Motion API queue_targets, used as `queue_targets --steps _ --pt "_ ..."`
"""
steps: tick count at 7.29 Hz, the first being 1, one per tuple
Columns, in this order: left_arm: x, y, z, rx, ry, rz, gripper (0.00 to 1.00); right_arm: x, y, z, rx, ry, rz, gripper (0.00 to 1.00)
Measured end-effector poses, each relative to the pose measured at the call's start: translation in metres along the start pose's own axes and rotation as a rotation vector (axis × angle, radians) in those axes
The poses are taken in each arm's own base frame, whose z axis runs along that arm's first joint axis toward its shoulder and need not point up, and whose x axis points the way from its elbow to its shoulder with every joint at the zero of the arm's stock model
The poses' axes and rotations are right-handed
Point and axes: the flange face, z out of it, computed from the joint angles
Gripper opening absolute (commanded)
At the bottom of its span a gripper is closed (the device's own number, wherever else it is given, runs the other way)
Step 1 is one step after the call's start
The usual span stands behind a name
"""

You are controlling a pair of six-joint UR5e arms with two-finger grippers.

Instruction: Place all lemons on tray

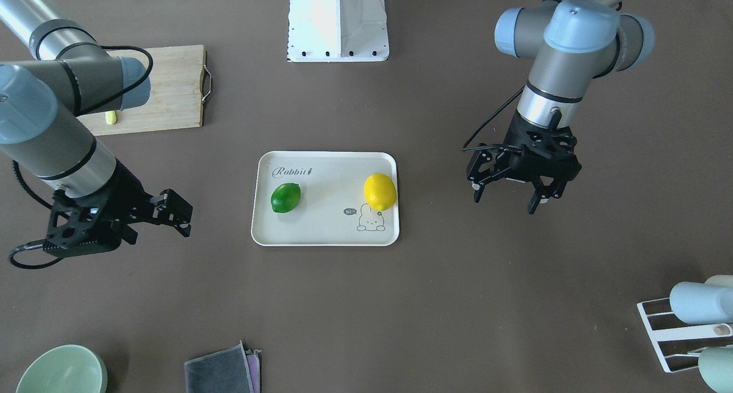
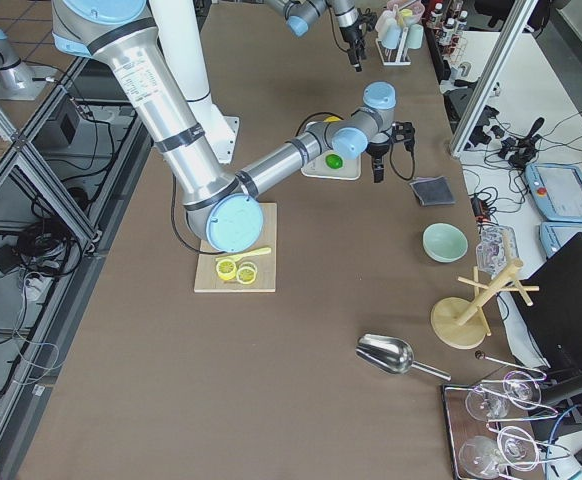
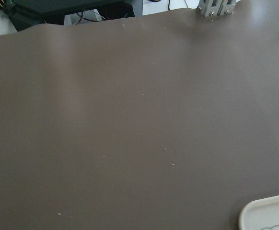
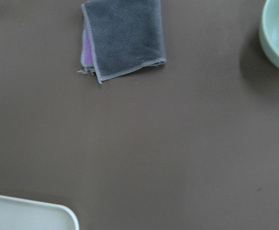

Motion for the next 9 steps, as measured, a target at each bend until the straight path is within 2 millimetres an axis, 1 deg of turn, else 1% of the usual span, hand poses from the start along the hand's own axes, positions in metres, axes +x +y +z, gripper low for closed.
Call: queue_targets --steps 1,2,3,4,5,6,7,8,9 --pt "-0.041 0.007 -0.020 0.000 -0.017 0.025 0.98 0.047 -0.010 -0.019 -0.006 0.007 -0.069 1.00" --pt "-0.082 0.009 -0.034 -0.010 -0.033 0.007 0.98 0.095 -0.021 -0.040 -0.030 0.022 -0.127 1.00" --pt "-0.119 0.012 -0.043 -0.022 -0.056 -0.025 0.98 0.140 -0.029 -0.063 -0.061 0.057 -0.170 1.00" --pt "-0.154 0.018 -0.049 -0.041 -0.083 -0.039 0.98 0.187 -0.033 -0.087 -0.096 0.103 -0.232 1.00" --pt "-0.192 0.030 -0.053 -0.090 -0.093 -0.017 0.98 0.234 -0.023 -0.102 -0.135 0.155 -0.297 1.00" --pt "-0.236 0.043 -0.063 -0.156 -0.088 0.024 0.98 0.278 -0.003 -0.110 -0.167 0.194 -0.327 1.00" --pt "-0.281 0.051 -0.079 -0.211 -0.097 0.060 0.98 0.315 0.022 -0.117 -0.183 0.213 -0.313 1.00" --pt "-0.327 0.056 -0.096 -0.257 -0.118 0.083 0.98 0.345 0.049 -0.124 -0.193 0.220 -0.284 1.00" --pt "-0.367 0.062 -0.110 -0.293 -0.126 0.083 0.98 0.369 0.072 -0.130 -0.197 0.216 -0.247 1.00"
